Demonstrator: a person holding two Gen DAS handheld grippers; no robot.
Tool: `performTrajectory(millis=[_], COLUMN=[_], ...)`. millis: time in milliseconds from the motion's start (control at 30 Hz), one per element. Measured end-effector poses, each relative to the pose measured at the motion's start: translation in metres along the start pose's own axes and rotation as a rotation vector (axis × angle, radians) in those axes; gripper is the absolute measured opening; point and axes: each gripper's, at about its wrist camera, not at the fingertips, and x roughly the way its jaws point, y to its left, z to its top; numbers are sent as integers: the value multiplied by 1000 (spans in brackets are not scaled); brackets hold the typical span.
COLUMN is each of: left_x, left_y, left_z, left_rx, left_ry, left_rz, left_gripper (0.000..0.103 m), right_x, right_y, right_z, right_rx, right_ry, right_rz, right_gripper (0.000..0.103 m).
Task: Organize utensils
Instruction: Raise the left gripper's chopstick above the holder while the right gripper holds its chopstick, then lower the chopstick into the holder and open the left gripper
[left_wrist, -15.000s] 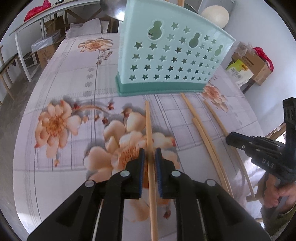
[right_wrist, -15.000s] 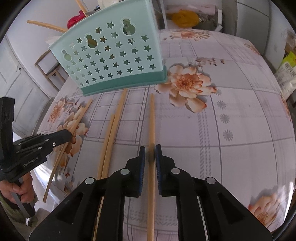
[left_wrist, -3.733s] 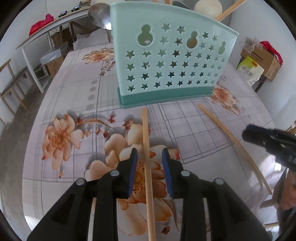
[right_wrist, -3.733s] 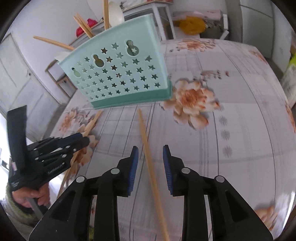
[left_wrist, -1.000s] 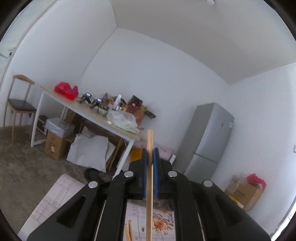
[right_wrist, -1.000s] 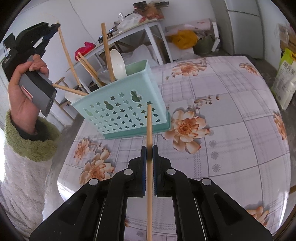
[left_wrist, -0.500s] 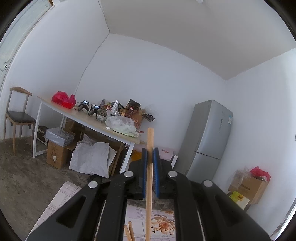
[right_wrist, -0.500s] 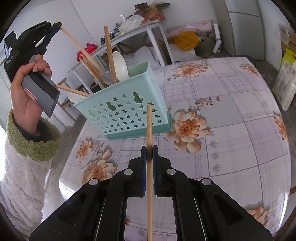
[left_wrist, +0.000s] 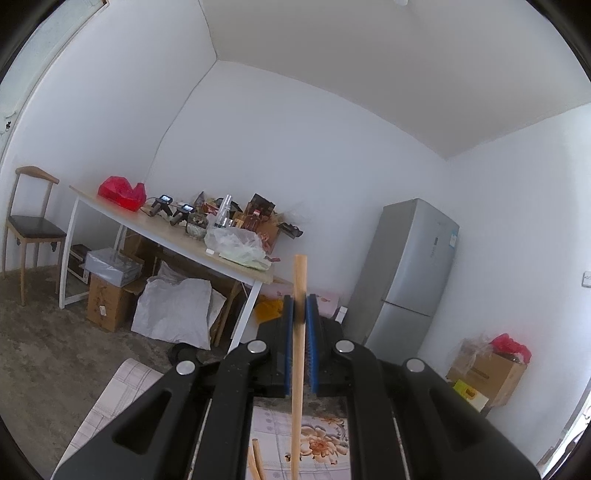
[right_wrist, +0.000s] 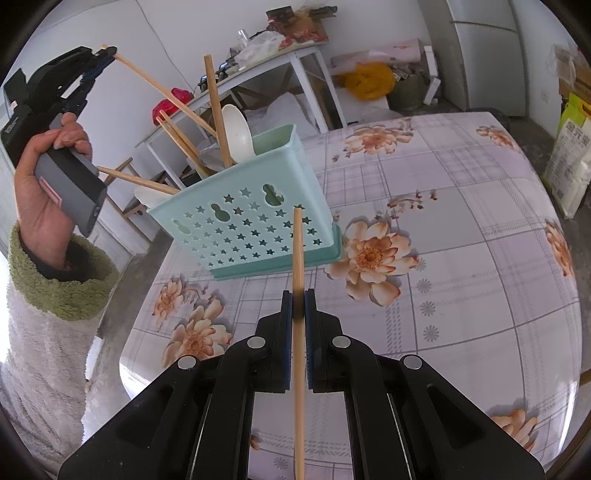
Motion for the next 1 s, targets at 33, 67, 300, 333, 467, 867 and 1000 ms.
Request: performTrajectory(millis=[33, 67, 300, 333, 467, 867, 1000], left_x=[-1, -3, -13, -13, -7, 5, 1], left_y=[1, 3, 3, 4, 7, 17, 19], left_z=[1, 3, 8, 6, -6, -32, -33], left_rx=[-4, -7, 16, 23, 17, -56, -63], left_ry=[2, 4, 29, 29, 60, 188, 192], left_rz=[-3, -5, 8, 18, 39, 11, 2], left_gripper=[6, 6, 6, 6, 6, 21, 33], right_x=[0, 1, 0, 0, 0, 1, 0], right_y=[0, 1, 4, 4, 5, 5, 5], right_z=[0, 0, -1, -1, -2, -4, -4], right_rx=[-1, -2, -8, -9, -11, -11, -13], right_ry=[1, 1, 1, 1, 3, 6, 3], right_rz=[1, 1, 7, 6, 7, 0, -2], right_gripper=[5, 5, 5, 5, 5, 5, 5])
